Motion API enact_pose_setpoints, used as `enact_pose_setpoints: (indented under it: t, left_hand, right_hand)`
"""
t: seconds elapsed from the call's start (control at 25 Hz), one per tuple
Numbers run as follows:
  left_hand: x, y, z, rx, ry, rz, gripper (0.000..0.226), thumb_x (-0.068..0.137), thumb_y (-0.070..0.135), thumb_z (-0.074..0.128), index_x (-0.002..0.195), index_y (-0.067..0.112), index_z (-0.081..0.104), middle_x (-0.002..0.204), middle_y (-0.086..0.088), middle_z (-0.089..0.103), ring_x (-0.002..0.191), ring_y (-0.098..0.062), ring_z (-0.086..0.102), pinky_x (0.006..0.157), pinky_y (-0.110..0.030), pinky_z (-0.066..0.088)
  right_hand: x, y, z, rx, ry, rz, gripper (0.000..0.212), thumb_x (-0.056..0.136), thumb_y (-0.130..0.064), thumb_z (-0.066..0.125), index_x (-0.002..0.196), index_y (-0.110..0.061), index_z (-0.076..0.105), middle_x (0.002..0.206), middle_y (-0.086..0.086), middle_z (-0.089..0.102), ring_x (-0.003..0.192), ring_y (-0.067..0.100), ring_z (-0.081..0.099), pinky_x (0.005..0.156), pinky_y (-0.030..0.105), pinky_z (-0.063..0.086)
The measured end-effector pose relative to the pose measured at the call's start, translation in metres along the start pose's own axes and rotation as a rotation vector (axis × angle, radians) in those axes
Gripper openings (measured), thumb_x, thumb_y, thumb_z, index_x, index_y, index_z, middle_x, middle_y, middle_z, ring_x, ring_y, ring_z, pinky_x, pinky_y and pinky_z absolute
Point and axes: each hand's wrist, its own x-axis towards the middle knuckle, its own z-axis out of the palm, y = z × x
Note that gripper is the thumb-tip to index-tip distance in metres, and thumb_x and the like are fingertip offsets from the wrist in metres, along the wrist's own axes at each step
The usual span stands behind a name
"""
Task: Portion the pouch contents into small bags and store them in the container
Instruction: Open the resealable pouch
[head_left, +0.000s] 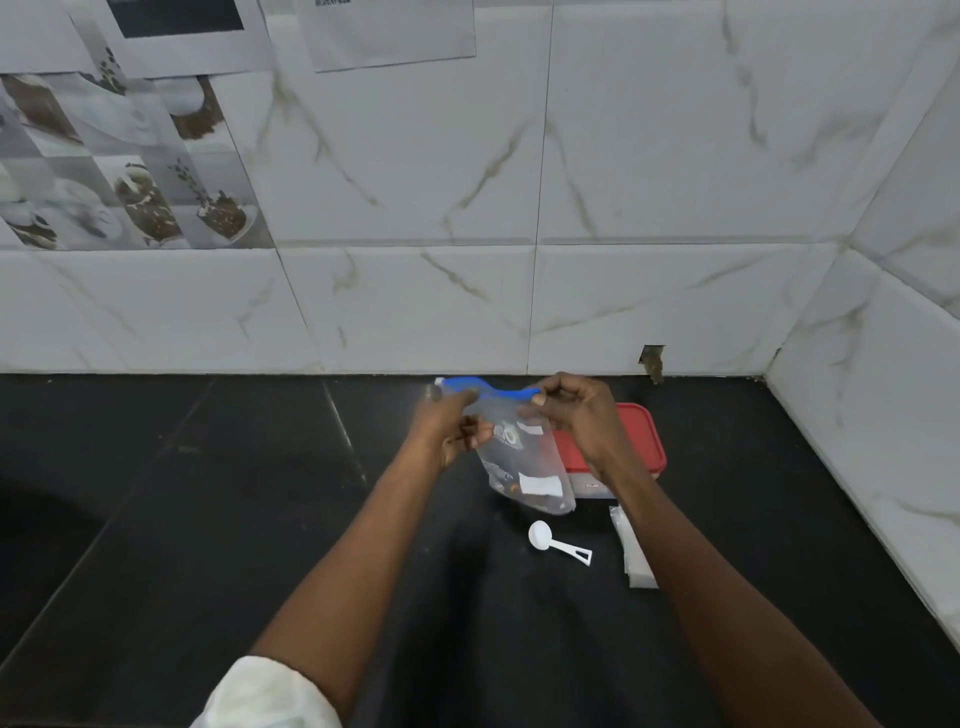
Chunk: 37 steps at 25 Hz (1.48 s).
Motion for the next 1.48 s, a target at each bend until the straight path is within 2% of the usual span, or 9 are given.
enact_pose_setpoints:
  t: [0.16,0.52,0.72,0.8,0.84,1.0,1.16,1.28,1.48]
  left_hand:
    - [0.007,-0.006,-0.017,0.022,0.091,-0.046,0.017,0.089,-0.009,0.045,0.076,-0.001,0.053,0.053,-0.013,0.057,0.042,-0.019,0.06,0.038,-0.025,0.054]
    - [0.004,-0.009,-0.04,0.462,0.376,0.317,0.018,0.078,0.011,0.066,0.07,0.007,0.05,0.063,-0.009,0.054,0.043,-0.024,0.051,0.055,-0.037,0.055]
    - [0.018,-0.021,-0.048,0.555,0.306,0.224,0.019,0.074,0.001,0.069,0.064,0.008,0.055,0.051,-0.009,0.058,0.045,-0.022,0.056,0.06,-0.043,0.061]
    - [0.02,-0.03,-0.046,0.647,0.241,0.184,0.016,0.074,-0.002,0.069,0.065,0.009,0.062,0.062,-0.015,0.063,0.055,-0.024,0.061,0.069,-0.048,0.064]
    - [0.021,-0.034,-0.045,0.659,0.219,0.179,0.018,0.075,-0.002,0.07,0.063,0.01,0.064,0.063,-0.015,0.063,0.057,-0.024,0.061,0.071,-0.047,0.064]
    - [0.024,-0.044,-0.043,0.502,0.194,0.167,0.018,0.084,0.008,0.074,0.066,0.004,0.069,0.067,-0.015,0.062,0.056,-0.023,0.059,0.056,-0.035,0.059]
    - [0.027,-0.046,-0.042,0.14,0.197,0.093,0.013,0.091,-0.003,0.064,0.078,-0.002,0.066,0.07,-0.018,0.062,0.054,-0.024,0.058,0.045,-0.028,0.056]
    - [0.029,-0.046,-0.047,-0.063,0.104,-0.061,0.013,0.094,-0.009,0.053,0.091,-0.003,0.065,0.072,-0.016,0.06,0.055,-0.022,0.062,0.042,-0.024,0.055]
    - [0.029,-0.056,-0.053,-0.122,-0.045,-0.32,0.019,0.1,0.002,0.043,0.088,0.0,0.057,0.063,-0.015,0.066,0.041,-0.021,0.063,0.04,-0.024,0.053]
  right_hand:
    - [-0.015,0.026,0.009,-0.07,0.021,-0.015,0.009,0.087,0.002,0.065,0.094,0.008,0.064,0.086,0.016,0.068,0.075,0.012,0.066,0.072,0.024,0.051]
    - [-0.011,0.035,0.029,-0.568,0.18,-0.158,0.009,0.089,-0.01,0.061,0.089,-0.015,0.068,0.084,-0.003,0.065,0.08,0.013,0.06,0.07,0.023,0.045]
    - [-0.005,0.047,0.039,-0.484,0.269,0.109,0.026,0.086,-0.028,0.054,0.06,-0.026,0.057,0.062,-0.007,0.054,0.065,0.015,0.051,0.067,0.035,0.046]
    - [-0.008,0.054,0.045,-0.59,0.247,0.181,0.01,0.085,-0.032,0.063,0.088,-0.024,0.069,0.086,-0.002,0.066,0.084,0.018,0.06,0.075,0.029,0.043]
    - [-0.009,0.058,0.048,-0.668,0.218,0.21,0.027,0.084,-0.028,0.067,0.107,-0.014,0.068,0.104,0.003,0.068,0.097,0.021,0.062,0.08,0.027,0.043]
    - [-0.016,0.07,0.052,-0.622,0.158,0.248,0.055,0.078,-0.028,0.077,0.125,-0.005,0.06,0.12,0.007,0.063,0.112,0.023,0.058,0.093,0.031,0.045]
    - [-0.017,0.08,0.053,-0.814,0.277,0.137,0.016,0.089,-0.01,0.06,0.101,-0.009,0.07,0.107,0.01,0.06,0.086,0.023,0.057,0.078,0.031,0.044]
    - [-0.011,0.087,0.048,-0.822,0.244,0.207,0.022,0.088,0.0,0.051,0.078,-0.005,0.07,0.087,0.014,0.056,0.067,0.02,0.047,0.063,0.036,0.045]
    - [-0.001,0.097,0.052,-0.169,0.266,0.519,0.018,0.088,0.007,0.054,0.076,-0.001,0.065,0.07,0.013,0.064,0.064,0.025,0.065,0.063,0.046,0.059]
